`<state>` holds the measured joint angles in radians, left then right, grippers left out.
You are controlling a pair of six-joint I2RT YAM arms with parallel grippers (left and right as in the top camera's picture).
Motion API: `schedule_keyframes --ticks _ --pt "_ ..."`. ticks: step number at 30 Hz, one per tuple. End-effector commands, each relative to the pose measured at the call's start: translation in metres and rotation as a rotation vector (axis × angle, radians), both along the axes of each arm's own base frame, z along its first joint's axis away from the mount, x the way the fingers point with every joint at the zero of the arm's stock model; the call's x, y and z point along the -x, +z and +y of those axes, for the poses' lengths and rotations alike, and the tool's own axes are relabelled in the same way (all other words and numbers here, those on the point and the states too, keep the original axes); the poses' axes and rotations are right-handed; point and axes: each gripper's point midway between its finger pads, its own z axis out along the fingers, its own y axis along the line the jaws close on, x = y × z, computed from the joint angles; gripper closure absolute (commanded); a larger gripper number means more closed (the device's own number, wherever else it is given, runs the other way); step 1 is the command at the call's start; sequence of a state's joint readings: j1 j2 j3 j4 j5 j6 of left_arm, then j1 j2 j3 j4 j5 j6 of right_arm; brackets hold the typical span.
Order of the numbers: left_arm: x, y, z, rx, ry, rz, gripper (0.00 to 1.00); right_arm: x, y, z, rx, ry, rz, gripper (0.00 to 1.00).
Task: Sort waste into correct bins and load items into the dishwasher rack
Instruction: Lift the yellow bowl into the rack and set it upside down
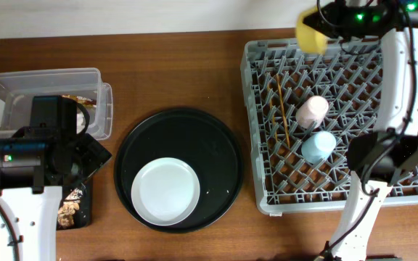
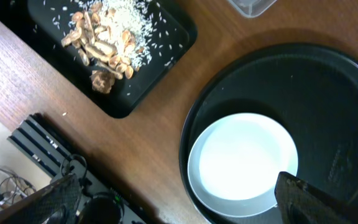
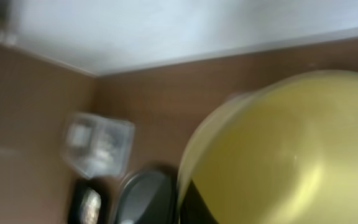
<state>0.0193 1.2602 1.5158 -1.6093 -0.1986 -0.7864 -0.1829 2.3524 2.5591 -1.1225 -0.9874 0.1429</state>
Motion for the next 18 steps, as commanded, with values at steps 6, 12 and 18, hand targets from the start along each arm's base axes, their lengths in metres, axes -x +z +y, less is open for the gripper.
schedule_keyframes --ticks 6,12,18 --pt "0.001 0.004 0.001 -0.004 0.003 -0.014 0.01 -0.013 -0.1 -0.007 -0.33 -0.083 0.348 0.96" --pt "0.001 0.004 0.001 -0.004 0.003 -0.014 0.01 -0.004 -0.104 -0.026 -0.357 -0.126 0.412 0.96" --pt "0.001 0.004 0.001 -0.004 0.003 -0.014 0.01 0.003 -0.127 -0.063 -0.151 -0.33 0.488 0.91"
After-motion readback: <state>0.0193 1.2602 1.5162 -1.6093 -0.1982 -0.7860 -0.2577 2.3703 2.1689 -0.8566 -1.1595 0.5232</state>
